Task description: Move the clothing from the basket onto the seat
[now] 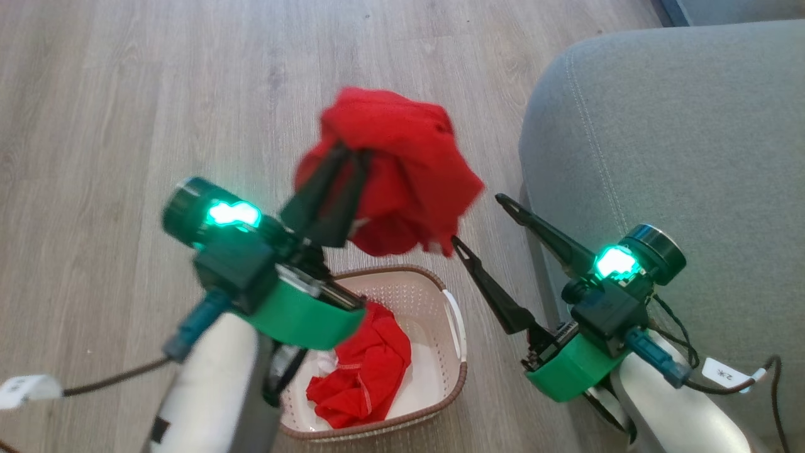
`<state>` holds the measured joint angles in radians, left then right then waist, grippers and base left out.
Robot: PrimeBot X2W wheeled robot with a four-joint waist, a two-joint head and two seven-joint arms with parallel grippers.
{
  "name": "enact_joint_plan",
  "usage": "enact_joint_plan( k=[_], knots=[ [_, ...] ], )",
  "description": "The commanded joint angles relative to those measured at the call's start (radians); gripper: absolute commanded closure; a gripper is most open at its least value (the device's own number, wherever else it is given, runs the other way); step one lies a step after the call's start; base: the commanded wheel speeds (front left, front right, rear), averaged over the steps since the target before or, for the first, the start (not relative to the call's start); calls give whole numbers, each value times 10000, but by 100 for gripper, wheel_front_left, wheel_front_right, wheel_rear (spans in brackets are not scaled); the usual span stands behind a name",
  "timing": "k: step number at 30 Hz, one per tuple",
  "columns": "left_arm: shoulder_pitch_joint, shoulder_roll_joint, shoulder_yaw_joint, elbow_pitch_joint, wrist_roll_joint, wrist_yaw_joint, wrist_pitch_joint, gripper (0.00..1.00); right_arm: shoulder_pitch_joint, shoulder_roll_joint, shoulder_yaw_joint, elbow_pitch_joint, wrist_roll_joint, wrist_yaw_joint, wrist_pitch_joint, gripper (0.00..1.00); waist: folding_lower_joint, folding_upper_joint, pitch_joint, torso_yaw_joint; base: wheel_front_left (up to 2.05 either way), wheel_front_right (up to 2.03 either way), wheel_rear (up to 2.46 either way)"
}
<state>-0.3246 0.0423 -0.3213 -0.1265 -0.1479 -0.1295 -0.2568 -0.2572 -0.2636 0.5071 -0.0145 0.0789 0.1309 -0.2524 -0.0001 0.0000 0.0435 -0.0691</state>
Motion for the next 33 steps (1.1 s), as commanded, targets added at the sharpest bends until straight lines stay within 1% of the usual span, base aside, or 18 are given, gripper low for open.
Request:
enact_joint_plan(
  k=[1,3,6,11,19,24,25,26,27,33],
  knots=[
    [-278,145,103,-368,35,-7,-49,100,-382,-91,113,-231,-1,-2,-94,0,1,0,-25,18,0,0,0],
    [-274,219,-283,-393,-24,-8,-49,100,-465,-146,147,-157,-29,-2,-94,0,1,0,-45,38,0,0,0],
    [-312,481,-1049,-366,-124,-9,-49,100,-617,-291,259,-45,-313,-2,-94,0,1,0,-70,61,0,0,0],
    [-382,785,-1904,-328,-261,-10,-49,100,-756,-314,185,95,-606,-2,-94,0,1,0,-99,69,0,0,0],
    [-595,1094,-2876,-216,-556,-10,-49,100,-1010,-307,456,293,-897,-2,-94,0,1,0,-21,107,0,0,0],
    [-702,1156,-3175,-148,-678,-11,-49,100,-1131,-126,636,377,-941,-2,-94,0,1,0,70,152,0,0,0],
    [-731,1157,-3236,-150,-711,-11,-49,100,-1126,-62,683,484,-908,-2,-94,6,1,0,102,188,0,0,0],
    [-738,1154,-3246,-149,-729,-11,-49,100,-1112,-29,682,591,-848,-2,-94,71,1,0,113,203,0,0,0],
    [-736,1143,-3226,-139,-745,-11,-49,100,-1115,1,647,655,-822,-2,-94,100,1,0,129,223,0,0,0],
    [-667,1104,-2864,-52,-744,-11,-49,100,-1032,224,319,869,-509,-2,-94,100,1,0,177,295,0,0,0]
  ],
)
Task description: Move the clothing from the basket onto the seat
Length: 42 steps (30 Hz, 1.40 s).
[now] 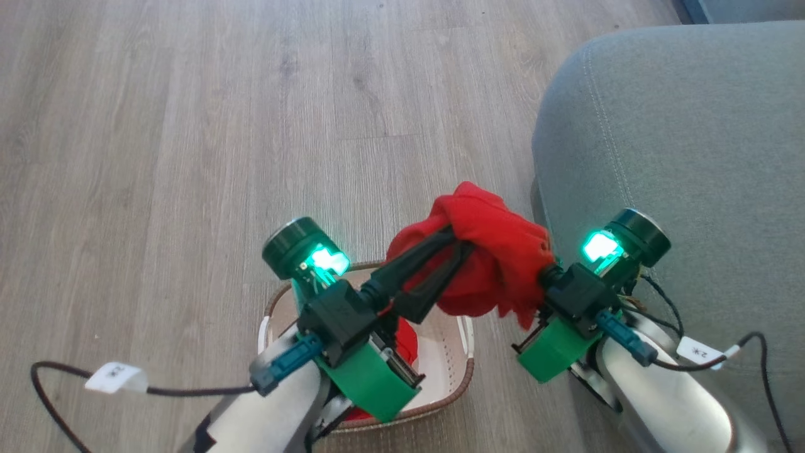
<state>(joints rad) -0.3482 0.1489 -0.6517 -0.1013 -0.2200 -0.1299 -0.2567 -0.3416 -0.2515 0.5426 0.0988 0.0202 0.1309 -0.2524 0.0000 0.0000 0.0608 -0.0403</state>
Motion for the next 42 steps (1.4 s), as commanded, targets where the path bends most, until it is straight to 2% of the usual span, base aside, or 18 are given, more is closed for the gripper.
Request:
enact_joint_plan(
  k=[1,14,26,27,28,29,30,42],
  knots=[
    [-418,35,475,-297,-21,-7,-51,100,-175,124,-83,-246,108,-2,-94,100,0,0,6,15,0,0,0],
    [-233,236,672,268,258,-7,-51,100,-30,620,-1055,-200,465,-2,-94,100,0,0,151,42,0,0,0],
    [-99,354,-129,1136,929,-7,-51,100,25,1068,-1819,-239,839,-2,-94,100,0,0,284,32,0,0,0],
    [-77,338,-163,1180,956,-7,-51,89,31,1085,-1870,-227,853,-2,-94,100,0,0,294,33,0,0,0],
    [-42,308,-166,1221,983,-7,-51,66,42,1093,-1927,-220,853,-2,-94,100,0,0,306,36,0,0,0],
    [7,244,-88,1249,1022,-7,-51,10,61,1088,-1983,-217,827,-2,-94,100,0,0,318,42,0,0,0],
    [80,176,-36,1283,1069,-7,-51,0,95,1084,-2063,-196,792,-2,-94,100,0,0,329,42,0,0,0],
    [801,-208,694,1598,1329,-8,-51,0,490,1050,-3357,-119,493,-2,-94,100,0,0,295,-22,0,0,0]
  ],
)
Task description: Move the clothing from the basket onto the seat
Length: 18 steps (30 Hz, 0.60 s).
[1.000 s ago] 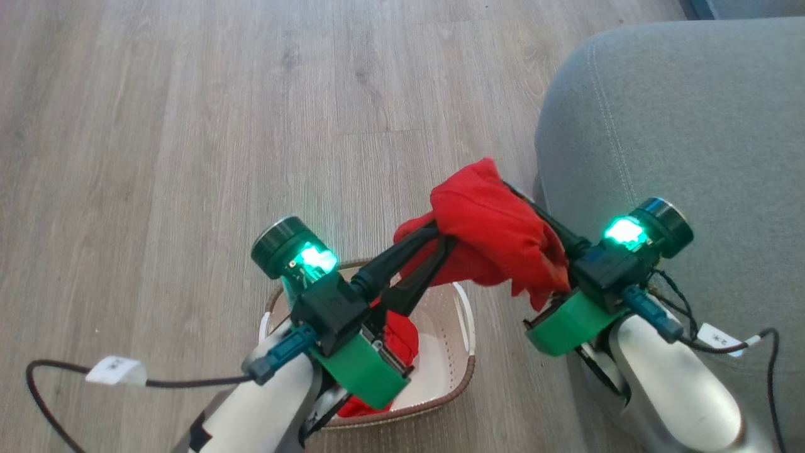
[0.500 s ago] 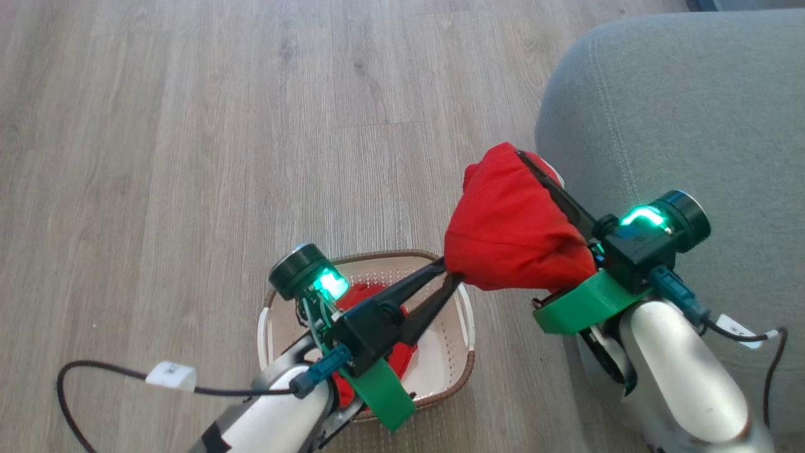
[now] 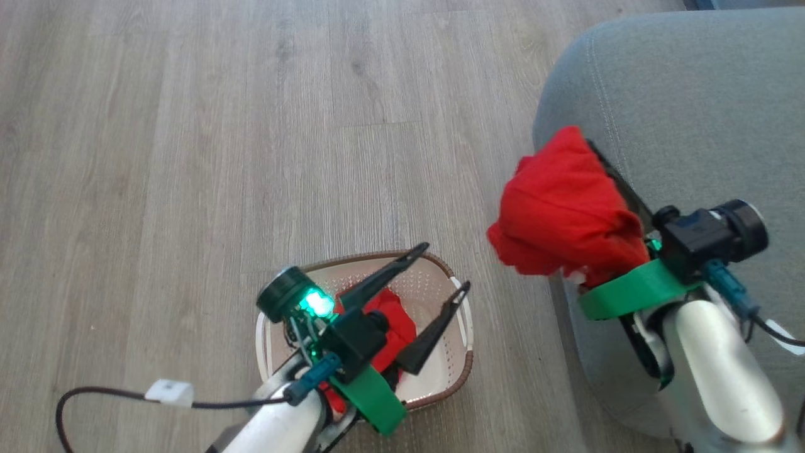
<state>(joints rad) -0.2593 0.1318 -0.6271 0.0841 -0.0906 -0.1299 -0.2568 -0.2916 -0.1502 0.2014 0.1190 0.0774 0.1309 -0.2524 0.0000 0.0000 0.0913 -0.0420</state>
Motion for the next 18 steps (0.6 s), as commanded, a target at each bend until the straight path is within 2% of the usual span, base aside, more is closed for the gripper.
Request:
enact_joint_plan(
  k=[1,8,13,18],
  knots=[
    [-20,-48,488,-251,22,-8,-49,0,34,35,-76,-297,-90,-2,-94,100,0,0,-16,-7,0,0,0],
    [339,-74,640,-110,-179,-8,-49,0,380,148,-814,-199,-87,-2,-94,100,0,0,-65,-17,0,0,0],
    [749,-284,1073,86,-584,-8,-49,0,734,324,-1306,-62,300,-2,-94,100,0,0,-152,-55,0,0,0],
    [1051,-340,1028,260,-538,-8,-49,0,1074,420,-1604,329,594,-2,-94,100,0,0,-263,-91,0,0,0]
  ],
)
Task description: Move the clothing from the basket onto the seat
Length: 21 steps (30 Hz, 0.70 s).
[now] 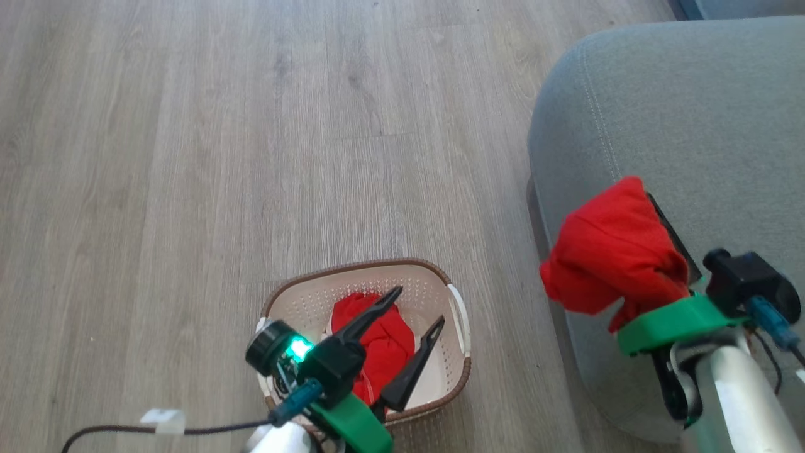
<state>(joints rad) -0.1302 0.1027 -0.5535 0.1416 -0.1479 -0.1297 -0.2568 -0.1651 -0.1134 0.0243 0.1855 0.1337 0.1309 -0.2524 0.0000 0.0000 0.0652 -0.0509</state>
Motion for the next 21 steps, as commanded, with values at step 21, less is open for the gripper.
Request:
enact_joint_plan(
  k=[21],
  knots=[
    [-26,-144,316,163,53,-10,-49,0,-36,121,-197,248,1014,-2,-94,100,0,0,-122,13,0,0,0]
  ],
)
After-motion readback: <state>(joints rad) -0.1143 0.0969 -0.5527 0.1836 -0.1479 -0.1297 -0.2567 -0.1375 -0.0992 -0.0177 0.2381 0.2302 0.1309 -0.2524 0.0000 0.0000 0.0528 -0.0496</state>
